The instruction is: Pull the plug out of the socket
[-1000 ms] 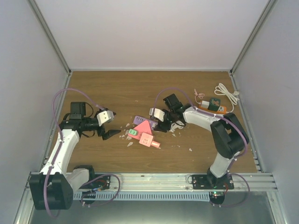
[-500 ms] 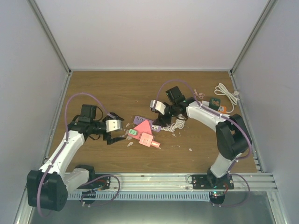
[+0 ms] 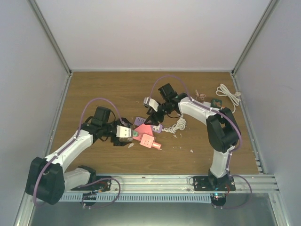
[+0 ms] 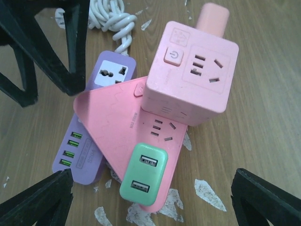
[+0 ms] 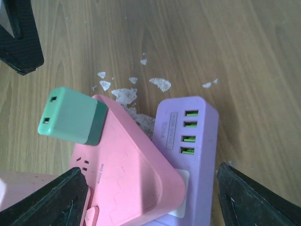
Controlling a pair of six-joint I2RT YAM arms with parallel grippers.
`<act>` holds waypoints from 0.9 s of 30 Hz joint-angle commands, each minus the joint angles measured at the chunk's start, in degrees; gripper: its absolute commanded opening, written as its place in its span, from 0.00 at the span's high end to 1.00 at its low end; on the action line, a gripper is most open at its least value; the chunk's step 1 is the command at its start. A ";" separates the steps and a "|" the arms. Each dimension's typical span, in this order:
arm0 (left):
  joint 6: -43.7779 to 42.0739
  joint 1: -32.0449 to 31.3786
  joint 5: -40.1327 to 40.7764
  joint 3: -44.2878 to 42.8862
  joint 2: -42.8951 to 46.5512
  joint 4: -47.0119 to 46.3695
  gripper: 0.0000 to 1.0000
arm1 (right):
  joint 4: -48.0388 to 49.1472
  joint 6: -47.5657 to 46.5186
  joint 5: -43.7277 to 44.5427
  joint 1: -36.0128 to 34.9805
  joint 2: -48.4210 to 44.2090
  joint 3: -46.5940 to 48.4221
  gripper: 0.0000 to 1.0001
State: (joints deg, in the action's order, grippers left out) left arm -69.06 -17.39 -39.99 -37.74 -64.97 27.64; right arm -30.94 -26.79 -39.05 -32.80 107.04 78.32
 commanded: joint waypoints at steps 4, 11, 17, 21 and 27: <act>-1.65 -2.83 3.72 0.97 -3.69 -8.55 0.11 | -1.60 2.20 -1.13 -0.82 4.91 1.83 0.24; -2.65 -3.33 4.21 0.63 -6.80 -10.64 0.17 | -1.15 1.42 -0.93 -0.82 8.23 1.39 0.32; -3.45 -3.97 5.44 1.73 -7.72 -12.58 0.27 | -1.27 1.05 -1.74 -0.82 10.03 1.41 0.37; -4.57 -4.32 6.21 2.78 -7.66 -14.00 0.33 | -1.28 1.08 -2.44 -0.85 11.43 1.87 0.40; -5.63 -4.32 6.91 3.27 -9.08 -14.63 0.43 | -2.69 1.45 -4.77 -0.83 12.84 3.81 0.34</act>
State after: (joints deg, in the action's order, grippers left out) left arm -73.01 -21.28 -33.26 -35.35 -73.03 16.19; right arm -31.53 -25.12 -42.44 -32.84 117.21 81.17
